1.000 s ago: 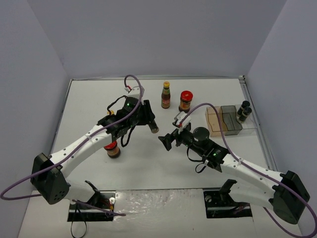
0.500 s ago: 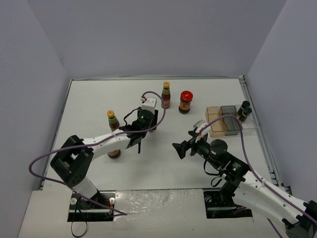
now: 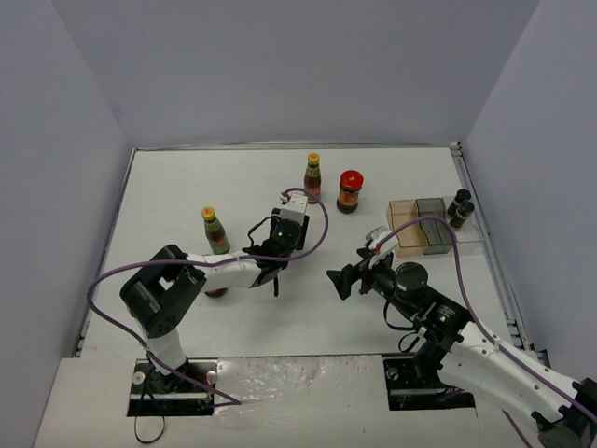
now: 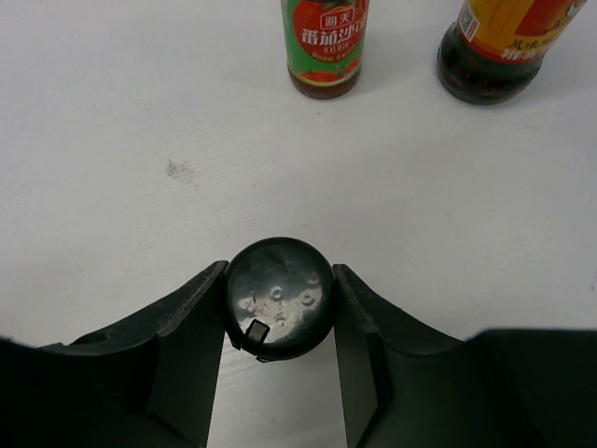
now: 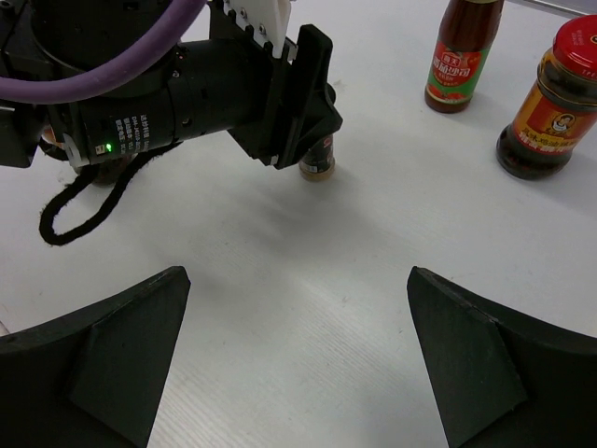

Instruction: Organize the condiment bottles

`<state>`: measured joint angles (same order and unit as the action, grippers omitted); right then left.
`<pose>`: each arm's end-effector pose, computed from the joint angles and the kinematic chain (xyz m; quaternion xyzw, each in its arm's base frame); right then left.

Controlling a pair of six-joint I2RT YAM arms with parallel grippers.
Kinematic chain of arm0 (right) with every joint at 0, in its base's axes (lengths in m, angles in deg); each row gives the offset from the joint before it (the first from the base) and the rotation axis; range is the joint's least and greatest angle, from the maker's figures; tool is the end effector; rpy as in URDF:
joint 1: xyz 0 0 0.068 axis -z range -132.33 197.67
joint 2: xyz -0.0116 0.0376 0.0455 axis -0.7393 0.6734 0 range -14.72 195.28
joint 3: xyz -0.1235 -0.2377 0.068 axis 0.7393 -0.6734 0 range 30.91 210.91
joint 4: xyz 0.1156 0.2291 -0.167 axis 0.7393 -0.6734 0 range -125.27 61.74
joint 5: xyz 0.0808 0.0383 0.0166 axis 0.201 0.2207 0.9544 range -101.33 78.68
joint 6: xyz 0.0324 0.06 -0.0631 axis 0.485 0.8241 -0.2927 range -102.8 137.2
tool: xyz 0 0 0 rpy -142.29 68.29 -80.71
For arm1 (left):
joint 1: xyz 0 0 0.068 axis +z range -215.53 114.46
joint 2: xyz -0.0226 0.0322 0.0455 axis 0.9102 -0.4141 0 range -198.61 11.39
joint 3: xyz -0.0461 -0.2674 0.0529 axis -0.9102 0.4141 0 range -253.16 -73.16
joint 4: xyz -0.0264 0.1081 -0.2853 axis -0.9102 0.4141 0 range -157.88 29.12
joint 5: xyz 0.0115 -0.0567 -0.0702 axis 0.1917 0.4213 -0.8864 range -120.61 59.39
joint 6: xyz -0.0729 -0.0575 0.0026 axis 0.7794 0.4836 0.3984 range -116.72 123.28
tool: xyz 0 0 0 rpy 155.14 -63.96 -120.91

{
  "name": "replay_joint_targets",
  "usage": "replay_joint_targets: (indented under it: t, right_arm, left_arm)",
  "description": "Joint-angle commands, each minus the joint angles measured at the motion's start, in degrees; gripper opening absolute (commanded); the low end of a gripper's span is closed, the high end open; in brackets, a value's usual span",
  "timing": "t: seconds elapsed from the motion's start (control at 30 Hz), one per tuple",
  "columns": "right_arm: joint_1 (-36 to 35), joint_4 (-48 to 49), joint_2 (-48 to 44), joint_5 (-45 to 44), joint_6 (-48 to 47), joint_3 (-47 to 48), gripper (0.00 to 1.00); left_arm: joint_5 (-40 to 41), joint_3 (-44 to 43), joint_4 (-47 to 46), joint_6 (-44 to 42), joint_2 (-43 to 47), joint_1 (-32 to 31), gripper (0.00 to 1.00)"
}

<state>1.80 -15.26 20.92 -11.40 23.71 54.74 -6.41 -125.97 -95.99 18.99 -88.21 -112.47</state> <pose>0.1800 0.1854 0.2717 -0.2352 0.6590 0.3149 0.6413 0.3329 -0.3060 0.1574 0.0961 0.7980 -0.1508 0.5755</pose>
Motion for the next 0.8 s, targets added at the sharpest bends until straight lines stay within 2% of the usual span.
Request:
replay_joint_targets:
  t: [0.0,0.13,0.33,0.53,0.57,0.6,0.77]
  right_arm:
    - [-0.5,3.4,0.2,-1.1,1.0,0.8,1.0]
    - [-0.5,3.2,-0.7,-1.2,1.2,0.4,1.0]
    - [-0.5,3.5,0.1,-1.2,1.5,0.5,1.0]
    - [-0.5,3.8,1.9,-1.1,1.1,1.8,1.0]
    - [-0.5,3.7,2.5,-0.9,0.9,2.2,1.0]
    - [-0.5,3.7,2.9,-0.8,0.8,2.5,1.0]
    - [-0.5,2.8,4.9,-1.6,1.7,5.5,1.0]
  left_arm:
    - [1.3,-2.3,-5.2,0.1,0.4,-0.9,0.08]
    - [1.7,-2.2,-4.6,1.3,0.5,-0.9,0.21]
    - [1.9,-3.3,-2.0,2.3,0.7,-0.9,0.6]
    - [1.6,-3.6,0.4,3.2,3.8,-0.9,0.85]
    - [1.4,-3.7,0.9,3.3,4.8,-0.9,0.94]
    - [1.1,-3.8,1.8,3.3,5.5,-0.9,0.97]
    - [0.6,-6.9,10.0,4.2,11.1,-0.8,0.97]
